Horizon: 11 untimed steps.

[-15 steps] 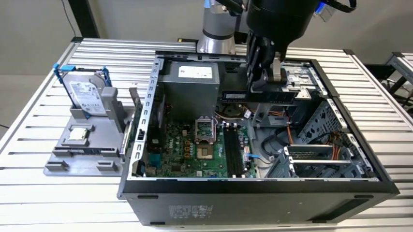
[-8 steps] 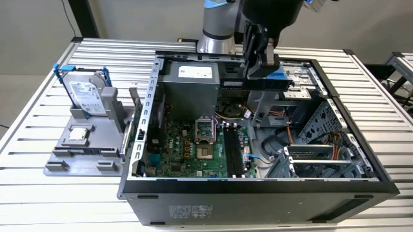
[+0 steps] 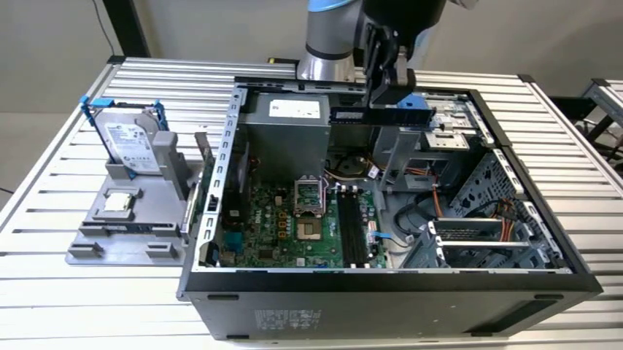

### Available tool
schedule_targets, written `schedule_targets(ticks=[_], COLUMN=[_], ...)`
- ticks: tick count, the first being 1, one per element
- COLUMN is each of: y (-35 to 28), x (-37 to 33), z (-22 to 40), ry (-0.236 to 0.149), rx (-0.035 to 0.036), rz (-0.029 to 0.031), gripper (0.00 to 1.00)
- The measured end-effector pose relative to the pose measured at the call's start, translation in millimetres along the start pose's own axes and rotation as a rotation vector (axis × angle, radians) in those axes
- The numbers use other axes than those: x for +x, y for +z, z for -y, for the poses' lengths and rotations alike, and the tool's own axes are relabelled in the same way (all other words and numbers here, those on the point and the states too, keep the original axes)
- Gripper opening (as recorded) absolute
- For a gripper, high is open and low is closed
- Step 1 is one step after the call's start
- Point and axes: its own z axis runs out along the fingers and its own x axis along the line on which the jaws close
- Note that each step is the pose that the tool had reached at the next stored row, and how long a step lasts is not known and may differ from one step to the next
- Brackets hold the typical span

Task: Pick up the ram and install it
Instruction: 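Pick up the ram and move it above insertion slot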

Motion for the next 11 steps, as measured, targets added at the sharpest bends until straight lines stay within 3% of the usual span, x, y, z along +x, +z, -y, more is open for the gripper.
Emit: schedule_targets(ticks=[11], y=[0.0], x=[-3.9], z=[-0.8], ry=[-0.012], rx=[0.0000], rz=[0.0006], gripper=[0.00])
